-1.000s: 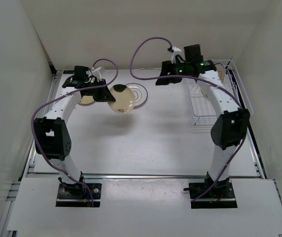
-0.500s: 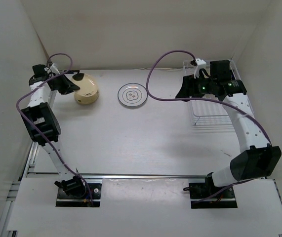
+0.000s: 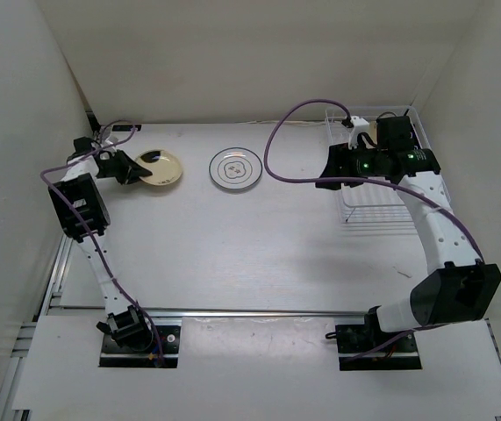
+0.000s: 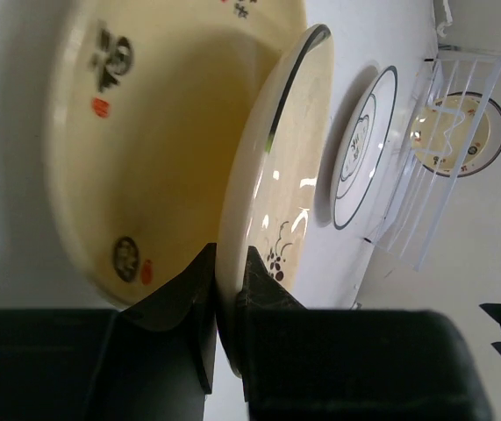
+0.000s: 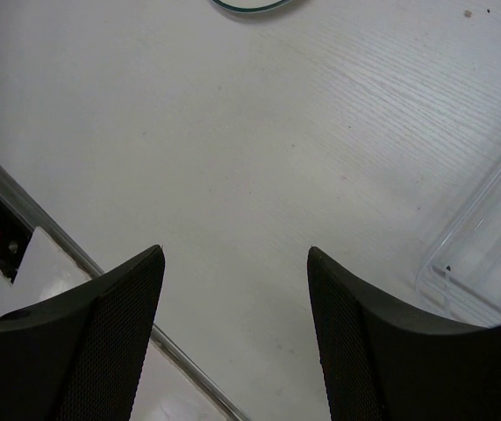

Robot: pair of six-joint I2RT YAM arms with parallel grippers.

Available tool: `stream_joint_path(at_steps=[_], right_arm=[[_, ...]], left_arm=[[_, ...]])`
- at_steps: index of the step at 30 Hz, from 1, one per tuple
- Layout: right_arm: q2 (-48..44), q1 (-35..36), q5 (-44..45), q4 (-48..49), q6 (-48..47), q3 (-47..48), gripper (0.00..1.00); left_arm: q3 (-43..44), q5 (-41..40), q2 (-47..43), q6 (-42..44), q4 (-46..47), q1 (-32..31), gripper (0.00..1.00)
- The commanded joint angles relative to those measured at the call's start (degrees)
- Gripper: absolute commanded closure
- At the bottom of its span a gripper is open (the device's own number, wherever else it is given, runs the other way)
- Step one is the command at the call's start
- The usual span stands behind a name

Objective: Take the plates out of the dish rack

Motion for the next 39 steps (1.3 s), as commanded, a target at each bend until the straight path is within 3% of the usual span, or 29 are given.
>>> stream_joint_path(at_steps=[1,20,27,32,39], right_arm=[[-2.4,-0.2,-2.2,0.1,-1.3,-1.0,0.30],[-0.7,-0.2,-3.9,0.1,-1.8,-0.7,0.30],[-1.8,-0.2,-3.4,0.1,-2.3,-1.9,0.30],[-1.8,-0.2,-3.4,0.1,-2.3,-1.9,0.30],[-2.3,-0.2,-3.9,0.1,-2.3,-2.5,0.30]], left_arm=[[4.6,3.8,-0.6,-0.5,0.8,0.9,0.90],[7.3,-0.7,1.7,-0.5,0.8,1.5,0.87],[7.8,-3.1,2.2,-0.5,0.8,1.5,0.70],[7.8,-3.1,1.0,-0.5,0.8,1.5,0.67],[7.8,-4.8,-1.4,0.1,0.8,1.5,0.37]])
